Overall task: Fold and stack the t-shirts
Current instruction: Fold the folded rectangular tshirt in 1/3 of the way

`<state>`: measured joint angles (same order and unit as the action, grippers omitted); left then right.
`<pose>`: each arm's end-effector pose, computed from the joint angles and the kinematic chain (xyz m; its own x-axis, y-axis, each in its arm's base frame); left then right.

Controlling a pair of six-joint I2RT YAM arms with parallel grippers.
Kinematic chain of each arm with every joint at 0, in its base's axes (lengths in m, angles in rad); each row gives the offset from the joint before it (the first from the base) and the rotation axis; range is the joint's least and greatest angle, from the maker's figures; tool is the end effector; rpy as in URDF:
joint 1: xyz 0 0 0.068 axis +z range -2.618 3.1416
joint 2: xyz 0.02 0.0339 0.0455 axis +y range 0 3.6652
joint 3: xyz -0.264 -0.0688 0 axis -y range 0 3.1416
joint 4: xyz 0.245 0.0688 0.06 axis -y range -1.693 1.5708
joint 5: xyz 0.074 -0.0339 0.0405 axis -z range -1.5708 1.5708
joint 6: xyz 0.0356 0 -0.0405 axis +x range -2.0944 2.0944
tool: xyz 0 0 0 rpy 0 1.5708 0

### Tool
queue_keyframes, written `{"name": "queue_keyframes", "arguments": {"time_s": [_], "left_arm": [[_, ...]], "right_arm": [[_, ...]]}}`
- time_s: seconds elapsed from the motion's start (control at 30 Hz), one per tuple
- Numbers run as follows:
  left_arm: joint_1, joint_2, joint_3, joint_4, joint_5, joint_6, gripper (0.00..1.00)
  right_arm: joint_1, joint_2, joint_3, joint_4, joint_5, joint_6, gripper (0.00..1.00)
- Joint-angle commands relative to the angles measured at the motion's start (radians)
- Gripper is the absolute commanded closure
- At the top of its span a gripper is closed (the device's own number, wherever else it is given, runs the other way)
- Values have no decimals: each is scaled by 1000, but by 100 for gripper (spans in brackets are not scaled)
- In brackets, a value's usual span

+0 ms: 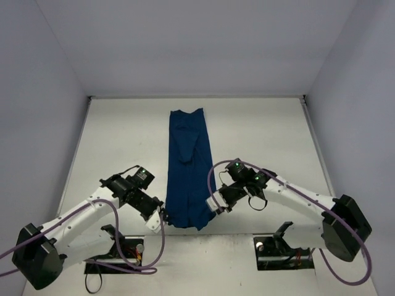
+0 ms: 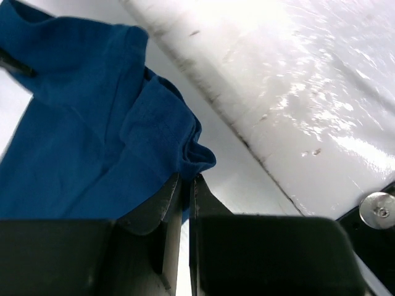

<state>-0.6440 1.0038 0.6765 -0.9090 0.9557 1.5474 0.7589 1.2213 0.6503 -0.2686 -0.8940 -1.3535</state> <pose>0.1109 -0.1196 0.2249 0.5430 0.3137 -0.7789 0.7683 -0.5599 0.3102 0.1496 0.1801 0.2079 0.6732 -0.2044 -0.7106 -0.7018 -0.4794 -0.5269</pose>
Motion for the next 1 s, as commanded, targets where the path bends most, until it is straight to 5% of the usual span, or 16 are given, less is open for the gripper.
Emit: {"name": "queue_keyframes", "arguments": {"time_s": [0.0, 0.2, 0.4, 0.8, 0.87, 0.9, 0.97], "left_arm": [[151, 144, 187, -7, 191, -169, 100], [375, 509, 514, -9, 365, -439, 100], [483, 888, 915, -10, 457, -673, 100], [546, 1230, 1227, -11, 350, -750, 100], [550, 1268, 1262, -11, 334, -785, 93], [560, 1273, 1277, -11, 333, -792, 86], [573, 1278, 1283, -14, 337, -787, 75]], "right_arm": [[-140, 176, 172, 18, -159, 170, 100], [-314, 514, 512, 19, -324, 457, 100], [-428, 865, 879, 20, -453, 740, 100], [-478, 1194, 1178, 20, -436, 908, 99], [-481, 1211, 1183, 20, -430, 941, 89], [-485, 1215, 1186, 20, -426, 952, 71], [-494, 1208, 1186, 21, -425, 970, 66]]}}
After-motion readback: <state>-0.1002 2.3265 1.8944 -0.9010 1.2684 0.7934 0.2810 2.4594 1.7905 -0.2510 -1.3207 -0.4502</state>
